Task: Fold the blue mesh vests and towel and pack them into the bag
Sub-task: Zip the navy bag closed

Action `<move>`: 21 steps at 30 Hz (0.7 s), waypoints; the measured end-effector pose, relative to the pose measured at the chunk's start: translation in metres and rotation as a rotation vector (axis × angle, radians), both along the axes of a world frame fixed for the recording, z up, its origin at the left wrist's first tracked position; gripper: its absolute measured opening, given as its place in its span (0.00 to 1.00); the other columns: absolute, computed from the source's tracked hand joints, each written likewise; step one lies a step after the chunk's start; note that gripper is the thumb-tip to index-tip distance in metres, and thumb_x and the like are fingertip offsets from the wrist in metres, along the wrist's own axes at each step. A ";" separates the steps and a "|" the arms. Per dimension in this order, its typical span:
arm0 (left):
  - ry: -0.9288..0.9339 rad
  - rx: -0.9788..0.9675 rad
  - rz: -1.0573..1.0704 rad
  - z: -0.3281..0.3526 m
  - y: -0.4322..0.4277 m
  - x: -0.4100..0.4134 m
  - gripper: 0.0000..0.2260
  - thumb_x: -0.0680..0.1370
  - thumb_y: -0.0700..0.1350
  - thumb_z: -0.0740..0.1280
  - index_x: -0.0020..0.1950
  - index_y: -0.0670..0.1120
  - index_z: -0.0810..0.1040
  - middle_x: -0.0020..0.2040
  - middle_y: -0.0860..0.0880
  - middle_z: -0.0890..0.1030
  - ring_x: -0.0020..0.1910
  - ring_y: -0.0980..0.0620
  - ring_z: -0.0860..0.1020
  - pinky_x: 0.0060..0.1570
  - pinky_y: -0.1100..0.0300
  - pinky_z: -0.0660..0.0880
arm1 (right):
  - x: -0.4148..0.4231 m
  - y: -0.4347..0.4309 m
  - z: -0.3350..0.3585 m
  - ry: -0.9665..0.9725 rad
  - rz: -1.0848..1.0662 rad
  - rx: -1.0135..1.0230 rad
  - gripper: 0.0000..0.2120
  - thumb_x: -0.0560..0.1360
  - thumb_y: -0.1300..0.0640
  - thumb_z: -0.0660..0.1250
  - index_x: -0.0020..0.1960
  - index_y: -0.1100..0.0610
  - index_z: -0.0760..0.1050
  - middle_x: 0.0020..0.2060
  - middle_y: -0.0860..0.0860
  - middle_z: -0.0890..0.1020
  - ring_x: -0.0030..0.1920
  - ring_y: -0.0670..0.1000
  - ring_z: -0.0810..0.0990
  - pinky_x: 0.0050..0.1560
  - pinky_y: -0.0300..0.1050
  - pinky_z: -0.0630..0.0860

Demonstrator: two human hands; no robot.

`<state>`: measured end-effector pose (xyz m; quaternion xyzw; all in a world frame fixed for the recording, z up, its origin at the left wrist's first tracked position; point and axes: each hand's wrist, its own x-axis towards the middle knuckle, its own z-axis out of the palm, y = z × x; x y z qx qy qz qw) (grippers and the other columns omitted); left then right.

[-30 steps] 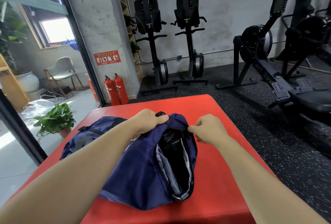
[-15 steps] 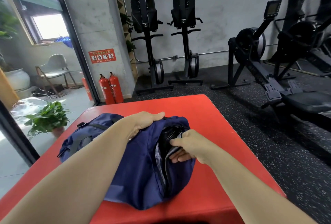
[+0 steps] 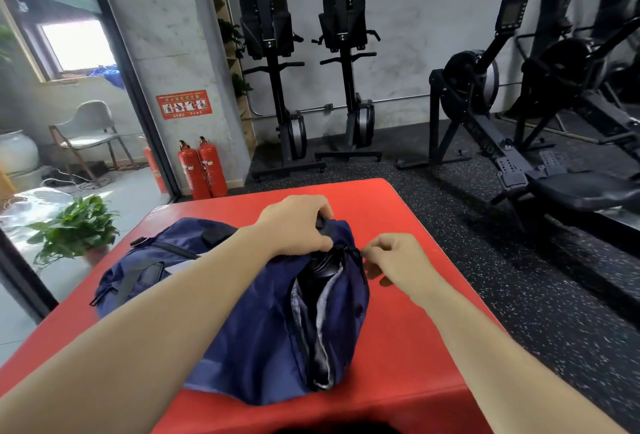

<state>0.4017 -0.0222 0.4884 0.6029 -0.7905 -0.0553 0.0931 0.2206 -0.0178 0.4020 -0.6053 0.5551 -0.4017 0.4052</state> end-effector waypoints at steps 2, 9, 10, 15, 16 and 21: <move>0.040 0.090 0.087 0.005 -0.006 -0.008 0.15 0.65 0.49 0.72 0.51 0.51 0.80 0.49 0.53 0.81 0.49 0.50 0.78 0.50 0.51 0.78 | -0.001 -0.012 -0.006 0.176 -0.020 -0.038 0.06 0.75 0.57 0.68 0.39 0.56 0.78 0.36 0.55 0.83 0.38 0.59 0.83 0.39 0.51 0.79; -0.241 0.190 0.190 0.012 -0.049 -0.038 0.23 0.59 0.66 0.74 0.34 0.47 0.76 0.39 0.50 0.80 0.40 0.47 0.77 0.39 0.57 0.71 | 0.007 -0.025 -0.014 0.097 0.072 0.038 0.09 0.73 0.57 0.73 0.38 0.57 0.76 0.32 0.50 0.76 0.35 0.49 0.74 0.35 0.41 0.70; -0.298 0.164 0.176 0.009 -0.055 -0.042 0.25 0.61 0.68 0.74 0.36 0.48 0.76 0.42 0.50 0.80 0.42 0.47 0.77 0.42 0.56 0.72 | 0.006 -0.026 -0.013 0.063 0.086 0.024 0.10 0.73 0.59 0.73 0.36 0.56 0.74 0.30 0.48 0.75 0.33 0.48 0.72 0.33 0.39 0.68; -0.386 0.351 0.099 -0.003 -0.070 -0.051 0.22 0.70 0.63 0.72 0.50 0.46 0.80 0.48 0.48 0.79 0.47 0.47 0.74 0.49 0.54 0.71 | -0.002 -0.025 -0.012 -0.142 0.149 -0.077 0.11 0.72 0.69 0.71 0.35 0.56 0.77 0.27 0.50 0.81 0.33 0.50 0.78 0.42 0.47 0.73; -0.335 0.442 0.076 -0.003 -0.073 -0.050 0.20 0.72 0.59 0.73 0.52 0.44 0.81 0.48 0.47 0.80 0.45 0.48 0.75 0.47 0.55 0.73 | -0.003 -0.023 -0.011 -0.172 0.154 -0.087 0.11 0.72 0.70 0.71 0.36 0.57 0.78 0.28 0.50 0.82 0.33 0.49 0.79 0.43 0.47 0.74; -0.133 0.512 -0.044 -0.006 -0.086 -0.039 0.08 0.75 0.46 0.73 0.39 0.46 0.78 0.33 0.52 0.77 0.34 0.54 0.73 0.34 0.62 0.70 | 0.002 -0.018 0.001 -0.223 0.172 -0.087 0.09 0.73 0.70 0.70 0.37 0.59 0.79 0.27 0.50 0.81 0.31 0.48 0.76 0.38 0.41 0.71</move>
